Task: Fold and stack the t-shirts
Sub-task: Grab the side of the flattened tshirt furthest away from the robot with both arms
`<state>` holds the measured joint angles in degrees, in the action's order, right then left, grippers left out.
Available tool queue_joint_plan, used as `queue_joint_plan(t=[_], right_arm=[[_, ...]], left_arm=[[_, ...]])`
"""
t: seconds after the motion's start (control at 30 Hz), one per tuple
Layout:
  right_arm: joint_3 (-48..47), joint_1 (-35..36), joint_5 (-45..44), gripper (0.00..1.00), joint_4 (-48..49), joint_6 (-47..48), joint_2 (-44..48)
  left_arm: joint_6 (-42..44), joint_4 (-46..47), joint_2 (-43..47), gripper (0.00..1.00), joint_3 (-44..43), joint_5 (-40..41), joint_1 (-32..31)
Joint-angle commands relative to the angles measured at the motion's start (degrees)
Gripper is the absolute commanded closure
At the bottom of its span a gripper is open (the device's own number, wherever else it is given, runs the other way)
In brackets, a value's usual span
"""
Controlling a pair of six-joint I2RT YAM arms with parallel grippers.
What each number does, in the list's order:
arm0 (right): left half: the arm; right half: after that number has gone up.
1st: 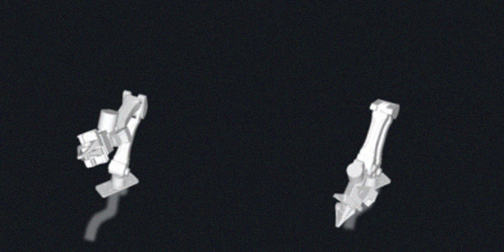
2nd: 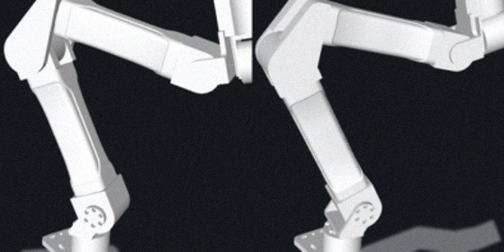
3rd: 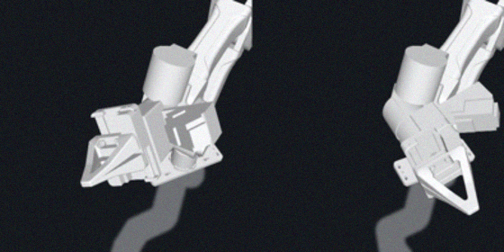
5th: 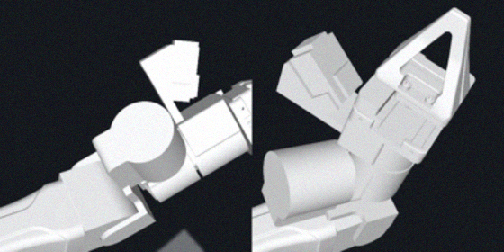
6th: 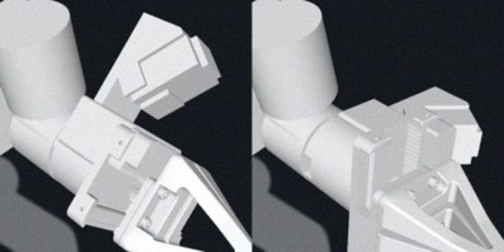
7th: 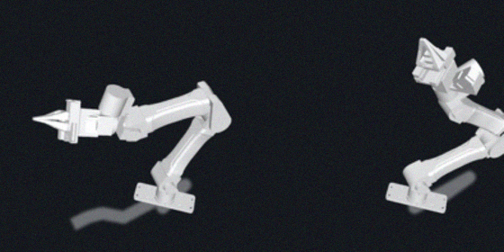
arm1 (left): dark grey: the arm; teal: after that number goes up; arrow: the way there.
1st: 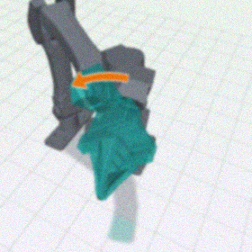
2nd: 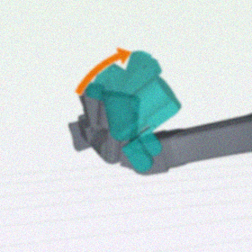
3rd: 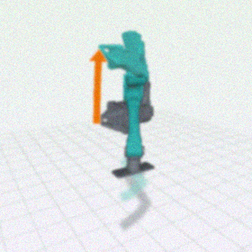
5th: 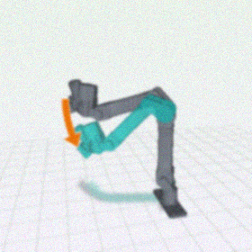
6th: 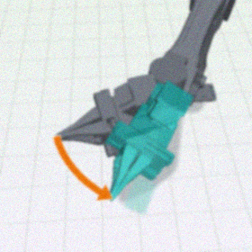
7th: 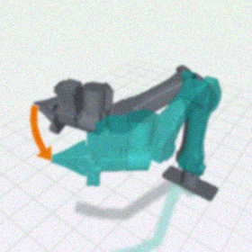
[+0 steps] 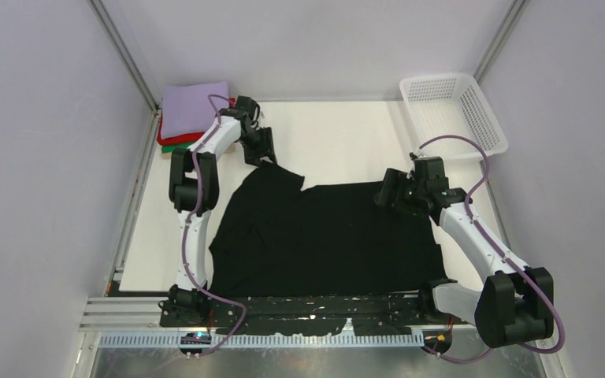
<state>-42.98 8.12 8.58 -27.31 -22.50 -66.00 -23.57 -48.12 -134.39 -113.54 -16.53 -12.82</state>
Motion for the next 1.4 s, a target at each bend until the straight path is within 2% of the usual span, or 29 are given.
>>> queue_joint_plan(t=[0.0,0.13,0.2,0.27,0.3,0.33,0.57,0.77,0.97,1.13,1.37], right_arm=[[0.08,-0.29,-1.14,0.05,1.3,1.12,1.64],[0.01,-0.43,-2.09,0.05,0.27,1.29,2.01],[0.08,-0.44,-2.56,0.05,-0.02,1.35,2.35],[0.09,-0.6,-2.98,0.04,-0.19,1.46,2.68],[0.05,-0.58,-3.2,0.04,-0.33,1.51,2.84],[0.07,-0.68,-3.3,0.05,-0.35,1.5,2.91],[-0.34,-0.82,-5.08,0.05,-1.02,2.39,3.1],[-3.07,-0.82,-13.5,0.04,-1.51,3.71,1.27],[-9.35,-0.74,-22.67,0.05,0.26,1.64,-7.22],[-16.8,-0.79,-27.55,0.05,1.53,-2.25,-18.03],[-27.09,-0.14,-33.48,0.05,-1.65,-4.87,-31.67]], left_arm=[[0.68,-2.78,1.01,0.53,-0.43,2.05,-0.5],[1.45,-3.77,0.41,0.72,-1.72,2.8,-0.64],[1.83,-4.2,0.13,0.76,-2.39,2.83,-0.63],[2.24,-4.74,-0.25,0.87,-3.13,2.75,-0.65],[2.36,-5.07,-0.39,0.97,-3.48,2.66,-0.67],[2.53,-5.16,-0.51,1.0,-3.62,2.61,-0.63],[3.98,-3.1,1.61,1.0,-1.66,0.0,-0.8],[3.12,7.6,12.96,1.0,11.51,-1.36,-1.39],[4.68,15.73,22.88,1.0,24.62,-4.87,-1.76],[6.2,18.78,28.8,1.0,33.48,-6.95,-2.58],[5.84,20.53,34.47,1.0,40.23,-7.8,-3.33]])
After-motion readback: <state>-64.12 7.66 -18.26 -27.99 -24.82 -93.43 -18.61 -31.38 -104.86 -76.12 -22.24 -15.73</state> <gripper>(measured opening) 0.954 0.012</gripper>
